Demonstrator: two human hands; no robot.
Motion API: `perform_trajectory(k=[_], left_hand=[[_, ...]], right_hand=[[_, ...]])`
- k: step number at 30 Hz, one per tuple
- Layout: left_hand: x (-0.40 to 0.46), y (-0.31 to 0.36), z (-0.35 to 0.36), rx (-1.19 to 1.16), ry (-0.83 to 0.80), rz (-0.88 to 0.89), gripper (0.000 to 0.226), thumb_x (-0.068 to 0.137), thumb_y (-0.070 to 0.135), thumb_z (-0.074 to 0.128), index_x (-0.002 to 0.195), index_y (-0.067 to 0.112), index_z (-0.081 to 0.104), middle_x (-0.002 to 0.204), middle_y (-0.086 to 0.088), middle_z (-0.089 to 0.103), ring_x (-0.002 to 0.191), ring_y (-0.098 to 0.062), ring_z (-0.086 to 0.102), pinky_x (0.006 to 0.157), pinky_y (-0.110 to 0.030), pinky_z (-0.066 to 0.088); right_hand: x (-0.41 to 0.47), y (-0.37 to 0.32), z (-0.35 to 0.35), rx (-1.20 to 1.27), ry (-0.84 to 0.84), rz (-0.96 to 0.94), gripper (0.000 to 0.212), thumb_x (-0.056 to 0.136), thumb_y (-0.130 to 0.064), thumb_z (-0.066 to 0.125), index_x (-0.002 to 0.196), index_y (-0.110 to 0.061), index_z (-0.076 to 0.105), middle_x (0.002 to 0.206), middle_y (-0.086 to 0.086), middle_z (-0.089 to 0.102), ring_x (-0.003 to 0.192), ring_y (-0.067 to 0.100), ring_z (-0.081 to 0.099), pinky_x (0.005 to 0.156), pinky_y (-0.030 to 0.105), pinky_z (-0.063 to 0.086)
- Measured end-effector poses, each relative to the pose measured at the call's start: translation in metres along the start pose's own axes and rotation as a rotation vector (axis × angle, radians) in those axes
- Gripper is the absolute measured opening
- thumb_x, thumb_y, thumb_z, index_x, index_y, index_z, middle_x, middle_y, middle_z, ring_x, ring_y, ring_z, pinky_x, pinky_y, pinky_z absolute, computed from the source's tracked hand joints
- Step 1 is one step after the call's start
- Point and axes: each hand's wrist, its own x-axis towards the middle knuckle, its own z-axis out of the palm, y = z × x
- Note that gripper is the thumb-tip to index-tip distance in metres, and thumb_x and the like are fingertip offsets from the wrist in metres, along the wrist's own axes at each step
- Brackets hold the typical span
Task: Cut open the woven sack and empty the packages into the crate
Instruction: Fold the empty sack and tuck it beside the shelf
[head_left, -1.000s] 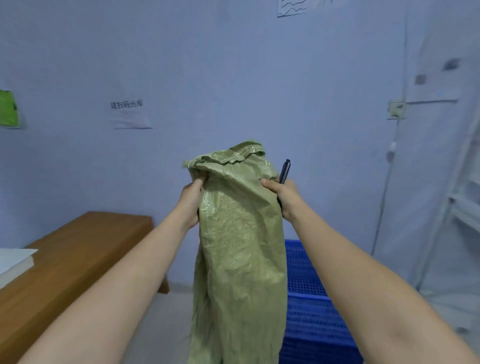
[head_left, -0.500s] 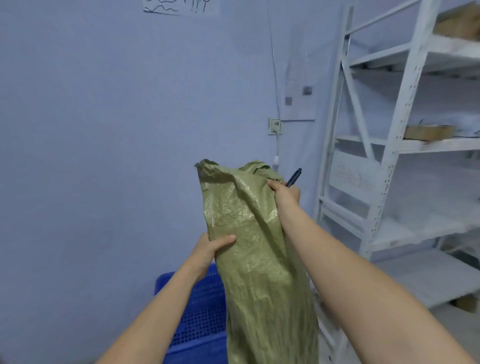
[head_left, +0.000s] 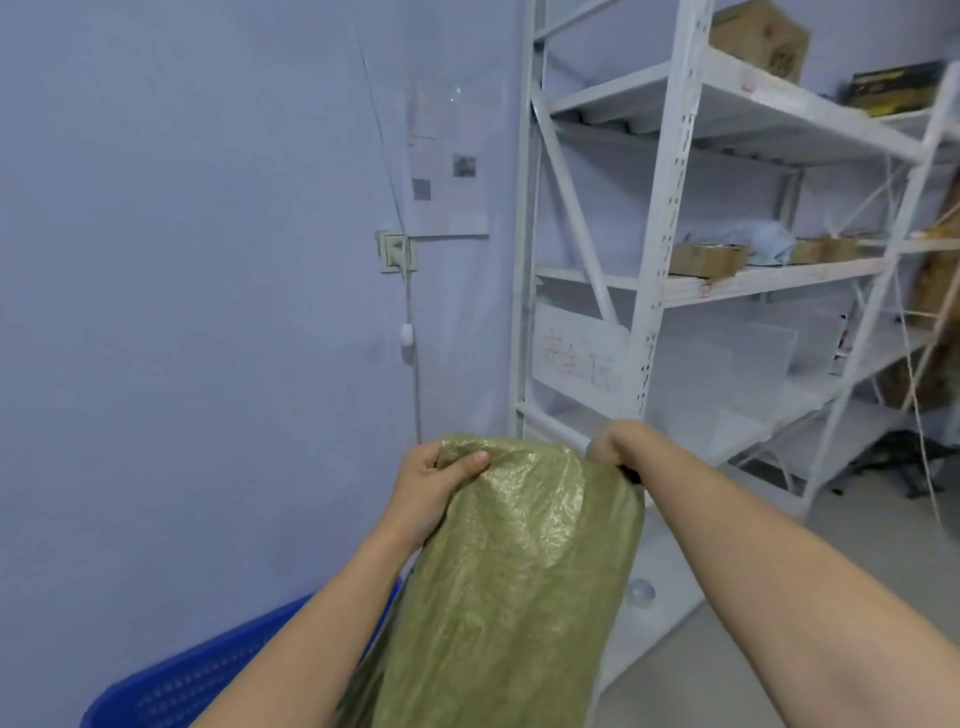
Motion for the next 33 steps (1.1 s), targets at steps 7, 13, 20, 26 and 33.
perform_trajectory(k=[7, 13, 20, 26, 33], left_hand=[[0.089, -0.022, 0.055, -0.135, 0.078, -0.048, 0.005, 0.086, 0.011, 0.064, 0.089, 0.015, 0.062, 0.071, 0.006, 0.072, 0.064, -0.008, 0.069, 0.059, -0.021, 0.056], [0.145, -0.043, 0.076, 0.048, -0.001, -0.215, 0.084, 0.051, 0.026, 0.085, 0.122, 0.024, 0.041, 0.106, -0.002, 0.069, 0.091, -0.015, 0.070, 0.080, -0.033, 0.055], [0.197, -0.079, 0.102, 0.503, 0.255, -0.150, 0.093, 0.055, 0.048, 0.084, 0.129, 0.020, 0.036, 0.127, -0.003, 0.047, 0.113, -0.020, 0.056, 0.102, -0.046, 0.046], [0.246, -0.097, 0.109, 0.592, 0.356, -0.139, 0.079, 0.065, 0.028, 0.080, 0.130, 0.017, 0.036, 0.127, -0.008, 0.046, 0.110, -0.027, 0.057, 0.098, -0.043, 0.048], [0.293, -0.132, 0.063, -0.196, 0.424, -0.235, 0.033, 0.083, 0.010, 0.068, 0.110, 0.011, 0.050, 0.103, -0.014, 0.065, 0.063, -0.008, 0.067, 0.052, -0.022, 0.053]], right_hand=[[0.110, 0.074, -0.028, 1.012, -0.014, -0.395, 0.046, 0.086, -0.047, 0.060, 0.104, -0.006, 0.068, 0.089, 0.009, 0.068, 0.077, 0.021, 0.065, 0.078, 0.033, 0.053], [0.160, 0.095, -0.053, 1.560, -0.243, -0.561, 0.062, 0.083, -0.067, 0.046, 0.124, -0.023, 0.061, 0.110, 0.005, 0.071, 0.100, 0.020, 0.068, 0.087, 0.035, 0.049], [0.211, 0.105, -0.082, 1.511, -0.410, -0.704, 0.092, 0.063, -0.082, 0.033, 0.133, -0.024, 0.050, 0.135, 0.008, 0.057, 0.125, 0.032, 0.052, 0.096, 0.060, 0.042], [0.248, 0.066, -0.087, 1.165, -0.147, -0.606, 0.054, 0.078, -0.021, 0.075, 0.127, -0.011, 0.055, 0.117, 0.008, 0.067, 0.111, 0.026, 0.062, 0.100, 0.048, 0.047], [0.317, 0.020, -0.112, 1.233, 0.171, -0.524, 0.033, 0.082, 0.001, 0.066, 0.115, 0.003, 0.061, 0.093, 0.011, 0.068, 0.085, 0.027, 0.065, 0.089, 0.039, 0.053]])
